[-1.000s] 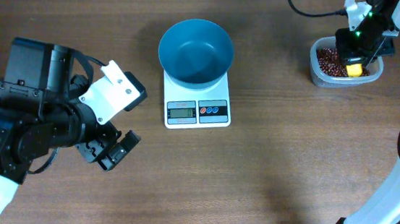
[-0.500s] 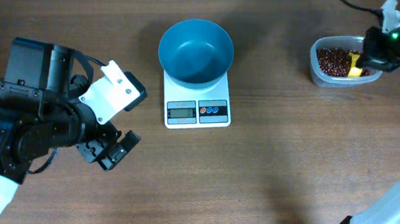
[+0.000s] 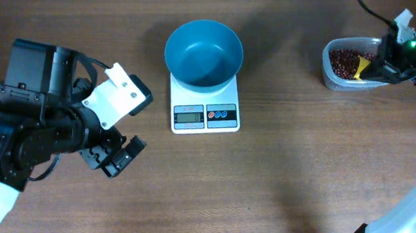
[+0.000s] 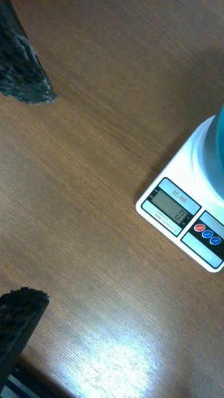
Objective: Scoop item into bowl and weigh 50g on scale
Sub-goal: 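Lower the scoop into the red beans with the right gripper, then scoop beans and lift the filled scoop out of the tub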
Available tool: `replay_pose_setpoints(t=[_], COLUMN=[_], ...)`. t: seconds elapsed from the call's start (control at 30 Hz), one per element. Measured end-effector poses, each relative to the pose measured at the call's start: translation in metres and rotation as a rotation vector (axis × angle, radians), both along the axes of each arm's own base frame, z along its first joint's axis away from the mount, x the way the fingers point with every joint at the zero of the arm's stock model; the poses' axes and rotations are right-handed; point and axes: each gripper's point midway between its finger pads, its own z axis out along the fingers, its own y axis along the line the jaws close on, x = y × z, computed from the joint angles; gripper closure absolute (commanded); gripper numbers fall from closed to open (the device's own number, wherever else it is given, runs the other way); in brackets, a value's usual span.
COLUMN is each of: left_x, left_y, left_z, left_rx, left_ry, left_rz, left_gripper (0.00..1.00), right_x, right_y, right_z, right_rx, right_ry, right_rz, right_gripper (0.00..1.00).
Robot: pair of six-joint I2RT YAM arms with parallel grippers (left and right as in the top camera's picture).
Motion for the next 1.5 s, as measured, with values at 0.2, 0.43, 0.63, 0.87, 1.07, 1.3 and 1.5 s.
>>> replay_pose_setpoints(t=[0.2, 0.43, 0.63, 0.87, 1.07, 1.3, 1.5], left_x=[0.0, 0.0, 0.0, 0.0, 0.0, 0.0, 0.0], left_y=[0.0, 0.0, 0.0, 0.0, 0.0, 0.0, 0.0], left_z=[0.0, 0.0, 0.0, 0.0, 0.0, 0.0, 0.0], left_rx=[0.0, 0.0, 0.0, 0.0, 0.0, 0.0, 0.0], left_ry=[0.0, 0.0, 0.0, 0.0, 0.0, 0.0, 0.0], left_rz=[0.0, 0.0, 0.0, 0.0, 0.0, 0.0, 0.0], left_gripper=[0.01, 0.01, 0.01, 0.01, 0.01, 0.01, 0.01], right_x=[-0.006, 0.002, 0.002, 0.001, 0.0, -0.01, -0.006], right_y=[-0.021, 0.001, 0.004, 0.007, 0.007, -0.009, -0.013], right_z=[-0.001, -0.001, -0.002, -0.008, -0.008, -0.006, -0.006], right_rx=[0.062, 0.278, 0.298, 0.33, 0.331, 0.437, 0.501], right_ry=[-0.005, -0.034, -0.027, -0.011, -0.003, -0.02, -0.064], right_rz=[-0.09, -0.112, -0.115, -0.119, -0.12, -0.183, -0.202], right_gripper=[0.96, 0.96, 0.96, 0.96, 0.96, 0.96, 0.96])
